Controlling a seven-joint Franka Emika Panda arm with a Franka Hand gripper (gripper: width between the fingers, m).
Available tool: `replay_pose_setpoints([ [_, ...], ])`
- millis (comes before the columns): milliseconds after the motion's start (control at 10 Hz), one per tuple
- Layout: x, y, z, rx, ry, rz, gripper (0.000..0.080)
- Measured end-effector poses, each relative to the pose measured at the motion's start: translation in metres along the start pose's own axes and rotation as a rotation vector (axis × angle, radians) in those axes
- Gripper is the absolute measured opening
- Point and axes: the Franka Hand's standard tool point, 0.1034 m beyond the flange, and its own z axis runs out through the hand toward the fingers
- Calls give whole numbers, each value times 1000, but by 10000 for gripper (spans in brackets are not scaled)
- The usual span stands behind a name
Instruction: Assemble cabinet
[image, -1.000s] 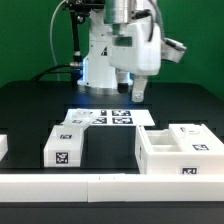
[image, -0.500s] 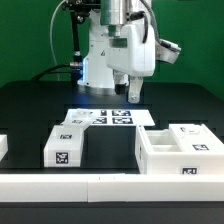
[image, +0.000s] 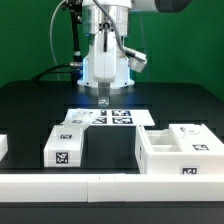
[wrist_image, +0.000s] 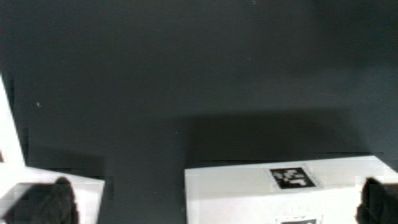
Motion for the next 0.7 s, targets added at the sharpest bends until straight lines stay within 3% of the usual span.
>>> replay_pose_setpoints([
  [200, 3, 2, 1, 0, 1, -7, 795],
  [300, 18, 14, 4, 3, 1, 27, 795],
  [500, 31, 29, 7, -1, 12, 71, 795],
  [700, 30, 29, 8, -3, 14, 66, 795],
])
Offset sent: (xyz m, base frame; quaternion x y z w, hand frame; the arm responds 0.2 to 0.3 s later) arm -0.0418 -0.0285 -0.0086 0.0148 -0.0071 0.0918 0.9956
